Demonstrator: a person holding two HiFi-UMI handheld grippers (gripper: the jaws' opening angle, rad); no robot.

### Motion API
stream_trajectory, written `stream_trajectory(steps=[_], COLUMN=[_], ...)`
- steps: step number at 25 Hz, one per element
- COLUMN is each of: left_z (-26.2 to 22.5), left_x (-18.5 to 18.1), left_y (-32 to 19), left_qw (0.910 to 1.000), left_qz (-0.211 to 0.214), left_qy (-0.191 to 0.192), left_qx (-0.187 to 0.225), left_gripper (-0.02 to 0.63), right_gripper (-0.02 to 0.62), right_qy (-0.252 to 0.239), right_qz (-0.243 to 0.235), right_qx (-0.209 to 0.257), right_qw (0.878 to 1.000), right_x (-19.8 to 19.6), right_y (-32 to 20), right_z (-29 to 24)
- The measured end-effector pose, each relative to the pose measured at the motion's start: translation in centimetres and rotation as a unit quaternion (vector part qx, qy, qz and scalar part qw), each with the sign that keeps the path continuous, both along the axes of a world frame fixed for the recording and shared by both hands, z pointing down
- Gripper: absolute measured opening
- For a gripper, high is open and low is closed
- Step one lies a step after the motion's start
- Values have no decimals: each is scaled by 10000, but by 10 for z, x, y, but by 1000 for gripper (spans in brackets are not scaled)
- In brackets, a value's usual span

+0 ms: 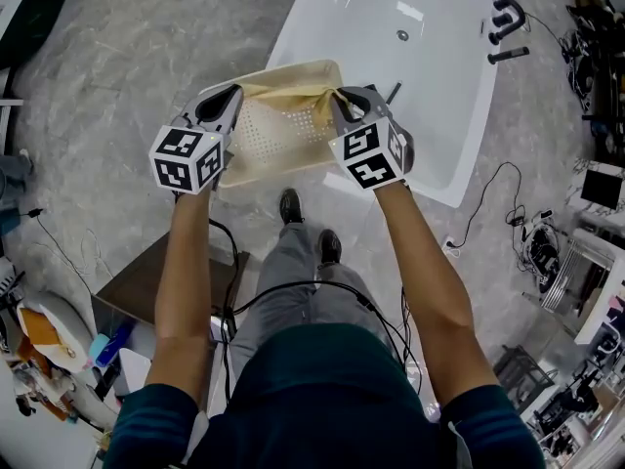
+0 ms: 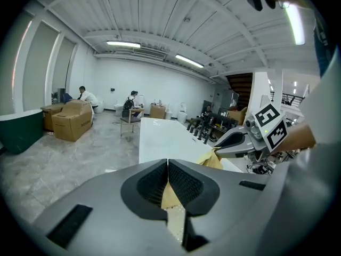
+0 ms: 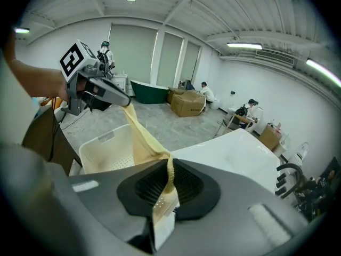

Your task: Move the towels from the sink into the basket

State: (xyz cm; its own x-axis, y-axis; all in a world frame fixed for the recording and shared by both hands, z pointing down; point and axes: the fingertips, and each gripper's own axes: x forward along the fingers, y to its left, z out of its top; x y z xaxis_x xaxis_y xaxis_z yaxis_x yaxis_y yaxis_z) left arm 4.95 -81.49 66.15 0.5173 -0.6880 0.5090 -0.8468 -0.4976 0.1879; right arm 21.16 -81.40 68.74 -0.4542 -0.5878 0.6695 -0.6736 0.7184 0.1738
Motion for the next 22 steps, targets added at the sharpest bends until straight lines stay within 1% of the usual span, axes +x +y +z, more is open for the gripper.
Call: stream_trajectory(steps=[7,12,17,22], left_z=[27,38,47,54], left_x=[-8,-12,-11,-7], left_y=[1,2,-1,-2], left_qw=[9997,9994,9988,9975], left_qz=[80,122,229,376], left_qy=[-124,-176,-255,-419], left_qx=[-177,-264,-363,-436], left_gripper=[11,12,12,14], right_gripper=[40,43,46,52], right_qy=[206,303,430,575], right_qz=[-46,-39,-23,-58], right_qx=[-210,-341,-544,-796], right_qw=[9996,9990,9976,9952], right_x=[-10,-17,-19,-16], right_y=[3,5,4,5], right_z=[24,34,45,57])
